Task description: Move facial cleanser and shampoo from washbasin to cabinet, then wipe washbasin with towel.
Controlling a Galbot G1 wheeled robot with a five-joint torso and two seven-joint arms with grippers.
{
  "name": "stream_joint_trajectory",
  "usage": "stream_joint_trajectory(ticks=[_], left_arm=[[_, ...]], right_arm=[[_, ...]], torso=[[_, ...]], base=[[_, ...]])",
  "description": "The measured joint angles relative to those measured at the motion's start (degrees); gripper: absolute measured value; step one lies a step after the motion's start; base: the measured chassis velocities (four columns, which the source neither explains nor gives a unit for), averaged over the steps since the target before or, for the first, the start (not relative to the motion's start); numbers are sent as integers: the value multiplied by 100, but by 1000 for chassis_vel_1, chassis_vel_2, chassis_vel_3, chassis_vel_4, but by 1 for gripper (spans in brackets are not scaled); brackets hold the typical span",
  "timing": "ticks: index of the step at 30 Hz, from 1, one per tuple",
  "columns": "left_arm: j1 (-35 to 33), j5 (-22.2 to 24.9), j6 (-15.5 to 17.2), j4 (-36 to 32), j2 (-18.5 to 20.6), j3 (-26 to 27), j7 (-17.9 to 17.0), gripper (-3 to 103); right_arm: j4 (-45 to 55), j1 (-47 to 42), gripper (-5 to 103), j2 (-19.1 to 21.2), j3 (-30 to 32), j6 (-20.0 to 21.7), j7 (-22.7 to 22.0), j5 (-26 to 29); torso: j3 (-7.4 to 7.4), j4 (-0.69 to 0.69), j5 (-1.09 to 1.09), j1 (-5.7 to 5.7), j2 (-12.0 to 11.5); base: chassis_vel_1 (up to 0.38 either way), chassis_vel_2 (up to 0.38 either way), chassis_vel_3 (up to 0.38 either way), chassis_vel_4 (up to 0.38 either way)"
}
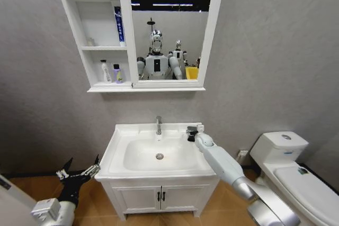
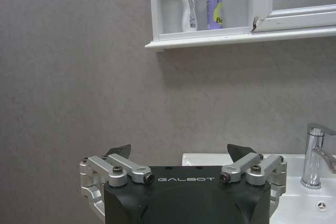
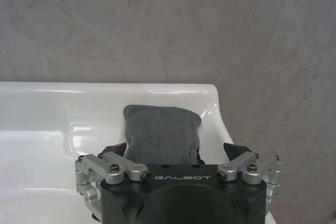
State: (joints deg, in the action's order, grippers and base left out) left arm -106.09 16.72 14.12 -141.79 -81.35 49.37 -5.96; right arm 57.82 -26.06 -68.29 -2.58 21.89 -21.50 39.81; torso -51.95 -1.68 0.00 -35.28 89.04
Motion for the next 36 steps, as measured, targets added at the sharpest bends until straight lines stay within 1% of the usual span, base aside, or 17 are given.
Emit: stream_joint_trajectory(ticks=[7, 9, 15, 20, 21, 23, 24, 27, 36], left_arm=[[0, 0, 0, 0, 0, 0, 0, 100], [0, 0, 0, 0, 0, 0, 0, 100], [0, 0, 0, 0, 0, 0, 0, 100], [0, 0, 0, 1, 0, 0, 0, 100], [0, 0, 0, 1, 0, 0, 0, 100], [0, 0, 0, 0, 0, 0, 0, 100], [0, 0, 0, 0, 0, 0, 0, 100], [0, 0, 0, 0, 0, 0, 0, 100], [0, 0, 0, 0, 0, 0, 0, 100]], right_arm=[[-92, 65, 100, -29, -12, -13, 113, 90], [-201, 114, 100, -45, -12, -22, 224, 105], [-332, 161, 100, -44, -11, -39, 368, 127], [-492, 175, 100, -32, 24, -127, 655, 113], [-492, 175, 100, -32, 24, -127, 655, 113], [-515, 167, 100, -8, 44, -175, 842, 105], [-515, 167, 100, -8, 44, -175, 842, 105], [-521, 142, 100, 19, 50, -272, 1046, 79], [-586, 147, 100, 2, 34, -289, 1096, 29]], torso=[[0, 2, -1, 0, 0], [0, 2, 0, 0, 0], [0, 2, 0, 0, 0], [0, 2, 0, 0, 0], [0, 2, 0, 0, 0], [0, 1, -1, 0, 0], [0, 1, -1, 0, 0], [0, 2, 0, 0, 0], [0, 2, -1, 0, 0]], base=[[0, 0, 0, 0], [0, 0, 0, 0], [0, 0, 0, 0], [0, 0, 0, 0], [0, 0, 0, 0], [0, 0, 0, 0], [0, 0, 0, 0], [0, 0, 0, 0], [0, 0, 0, 0]])
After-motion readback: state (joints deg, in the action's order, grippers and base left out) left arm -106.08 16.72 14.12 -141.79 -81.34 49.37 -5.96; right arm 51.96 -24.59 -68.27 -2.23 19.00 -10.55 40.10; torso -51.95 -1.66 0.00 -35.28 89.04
